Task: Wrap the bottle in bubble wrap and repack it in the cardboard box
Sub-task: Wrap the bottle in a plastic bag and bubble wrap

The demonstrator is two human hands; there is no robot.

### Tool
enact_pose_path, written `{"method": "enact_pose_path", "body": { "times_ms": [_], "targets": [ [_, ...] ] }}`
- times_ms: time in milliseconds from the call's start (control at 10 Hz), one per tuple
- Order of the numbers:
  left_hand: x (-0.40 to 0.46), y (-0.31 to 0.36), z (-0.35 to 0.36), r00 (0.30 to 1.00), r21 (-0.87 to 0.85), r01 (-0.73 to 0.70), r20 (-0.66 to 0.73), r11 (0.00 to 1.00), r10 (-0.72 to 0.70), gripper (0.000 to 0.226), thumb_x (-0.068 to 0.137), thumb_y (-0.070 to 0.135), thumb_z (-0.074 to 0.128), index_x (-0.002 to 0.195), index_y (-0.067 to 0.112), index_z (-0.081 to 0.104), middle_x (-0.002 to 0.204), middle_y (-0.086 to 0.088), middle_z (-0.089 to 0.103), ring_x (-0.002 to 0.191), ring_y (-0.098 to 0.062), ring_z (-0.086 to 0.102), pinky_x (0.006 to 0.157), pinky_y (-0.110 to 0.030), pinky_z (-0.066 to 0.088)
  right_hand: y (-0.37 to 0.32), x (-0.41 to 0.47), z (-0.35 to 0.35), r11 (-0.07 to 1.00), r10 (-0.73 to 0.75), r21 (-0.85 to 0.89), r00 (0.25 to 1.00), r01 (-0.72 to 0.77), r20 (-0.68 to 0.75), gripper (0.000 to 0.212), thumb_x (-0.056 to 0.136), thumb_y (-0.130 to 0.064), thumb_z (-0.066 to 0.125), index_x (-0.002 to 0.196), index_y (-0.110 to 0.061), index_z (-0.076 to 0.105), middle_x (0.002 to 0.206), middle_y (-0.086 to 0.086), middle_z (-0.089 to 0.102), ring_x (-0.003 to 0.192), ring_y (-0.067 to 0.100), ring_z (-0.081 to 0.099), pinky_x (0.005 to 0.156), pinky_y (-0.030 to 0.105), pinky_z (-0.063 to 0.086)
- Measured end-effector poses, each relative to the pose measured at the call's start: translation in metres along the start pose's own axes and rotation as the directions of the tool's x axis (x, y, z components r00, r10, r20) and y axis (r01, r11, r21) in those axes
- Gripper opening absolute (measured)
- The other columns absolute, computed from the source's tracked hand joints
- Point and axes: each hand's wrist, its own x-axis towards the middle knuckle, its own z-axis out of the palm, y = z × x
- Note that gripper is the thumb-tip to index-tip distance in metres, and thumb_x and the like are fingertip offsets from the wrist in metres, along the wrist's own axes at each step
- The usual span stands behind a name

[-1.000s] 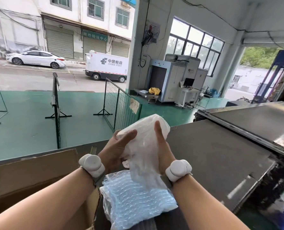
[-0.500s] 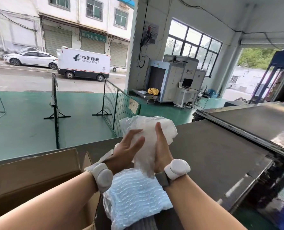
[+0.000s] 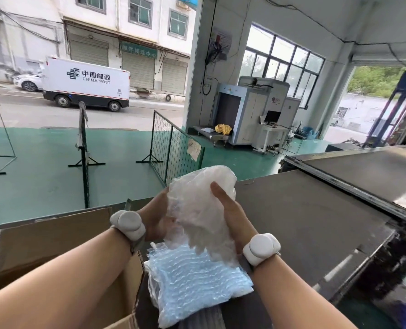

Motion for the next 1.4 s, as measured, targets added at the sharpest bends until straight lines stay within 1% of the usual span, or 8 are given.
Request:
{"method": "enact_pose_path", "body": {
  "times_ms": [100, 300, 500, 700, 800, 1000, 1200, 1400],
  "targets": [
    [0.011, -0.026, 0.002, 0.999, -0.139, 0.026, 0.022, 0.99, -0.024, 0.056, 0.101, 0.037, 0.046, 0.058, 0.025, 0.08, 0.064, 0.002, 0.075, 0.058, -0.014, 0.073, 0.057, -0.028, 0.061, 0.004, 0.003, -0.004, 0.993, -0.056, -0.107, 0.997, 0.05, -0.058, 0.057, 0.079, -0.052, 0.083, 0.121, -0.014, 0.072, 0.108, 0.008, 0.082, 0.102, 0.03, 0.078, 0.098, 0.05, 0.06],
    [0.022, -0.038, -0.009, 0.999, -0.039, -0.007, 0.04, 0.999, 0.009, 0.029, 0.102, 0.018, 0.052, 0.122, 0.002, 0.066, 0.108, -0.018, 0.068, 0.09, -0.028, 0.071, 0.079, -0.039, 0.059, 0.014, 0.022, -0.022, 0.984, -0.093, -0.17, 0.975, 0.059, -0.202, 0.051, 0.076, -0.05, 0.086, 0.107, -0.012, 0.077, 0.097, 0.004, 0.083, 0.093, 0.026, 0.08, 0.089, 0.047, 0.064],
    [0.033, -0.055, 0.026, 0.964, 0.194, -0.097, -0.225, 0.976, 0.14, 0.021, 0.095, 0.015, 0.06, 0.102, 0.002, 0.074, 0.103, -0.024, 0.075, 0.085, -0.031, 0.069, 0.083, -0.049, 0.057, 0.052, 0.05, -0.045, 0.974, -0.053, -0.226, 0.958, -0.012, -0.28, 0.061, 0.065, -0.054, 0.086, 0.105, -0.01, 0.077, 0.098, 0.008, 0.082, 0.093, 0.029, 0.079, 0.089, 0.054, 0.063],
    [0.049, -0.093, 0.016, 0.902, -0.147, 0.052, -0.417, 0.988, -0.11, 0.057, 0.083, 0.071, 0.057, 0.071, 0.018, 0.073, 0.071, -0.001, 0.072, 0.064, -0.022, 0.068, 0.076, -0.04, 0.058, 0.086, 0.065, -0.051, 0.965, 0.01, -0.255, 0.979, -0.062, -0.203, 0.055, 0.064, -0.05, 0.088, 0.11, -0.023, 0.077, 0.098, 0.001, 0.083, 0.096, 0.028, 0.079, 0.089, 0.053, 0.063],
    [0.045, -0.102, 0.015, 0.878, -0.073, 0.126, -0.455, 0.989, -0.146, 0.069, 0.068, 0.075, 0.07, 0.113, 0.022, 0.069, 0.109, -0.007, 0.076, 0.102, -0.03, 0.072, 0.088, -0.05, 0.057, 0.101, 0.068, -0.047, 0.963, 0.052, -0.252, 0.986, -0.091, -0.156, 0.057, 0.068, -0.039, 0.092, 0.119, -0.03, 0.07, 0.106, -0.001, 0.081, 0.098, 0.024, 0.078, 0.086, 0.048, 0.065],
    [0.045, -0.127, -0.001, 0.811, 0.091, 0.031, -0.584, 0.995, 0.028, 0.043, 0.093, 0.036, 0.059, 0.134, 0.029, 0.052, 0.115, -0.006, 0.071, 0.103, -0.027, 0.07, 0.096, -0.051, 0.056, 0.12, 0.083, -0.021, 0.907, 0.373, -0.165, 0.921, -0.387, -0.112, 0.052, 0.079, -0.035, 0.066, 0.119, -0.002, 0.072, 0.103, 0.021, 0.076, 0.085, 0.031, 0.073, 0.071, 0.038, 0.055],
    [0.039, -0.162, -0.01, 0.635, 0.318, 0.298, -0.77, 0.9, 0.061, 0.054, 0.096, 0.035, 0.033, 0.148, 0.02, 0.037, 0.137, -0.019, 0.056, 0.124, -0.042, 0.054, 0.108, -0.048, 0.042, 0.15, 0.077, -0.005, 0.823, 0.555, -0.197, 0.828, -0.532, 0.08, 0.027, 0.102, -0.036, 0.043, 0.088, -0.021, 0.062, 0.077, 0.003, 0.061, 0.062, 0.016, 0.056, 0.057, 0.027, 0.045],
    [0.024, -0.172, -0.017, 0.423, 0.134, 0.44, -0.903, 0.888, -0.074, 0.047, 0.107, 0.02, 0.033, 0.151, 0.001, 0.033, 0.15, -0.024, 0.046, 0.138, -0.036, 0.046, 0.113, -0.039, 0.035, 0.193, 0.076, 0.014, 0.762, 0.643, -0.169, 0.761, -0.625, 0.085, 0.052, 0.104, -0.046, 0.038, 0.09, -0.008, 0.071, 0.083, 0.007, 0.065, 0.069, 0.021, 0.057, 0.059, 0.027, 0.045]
  ]
}}
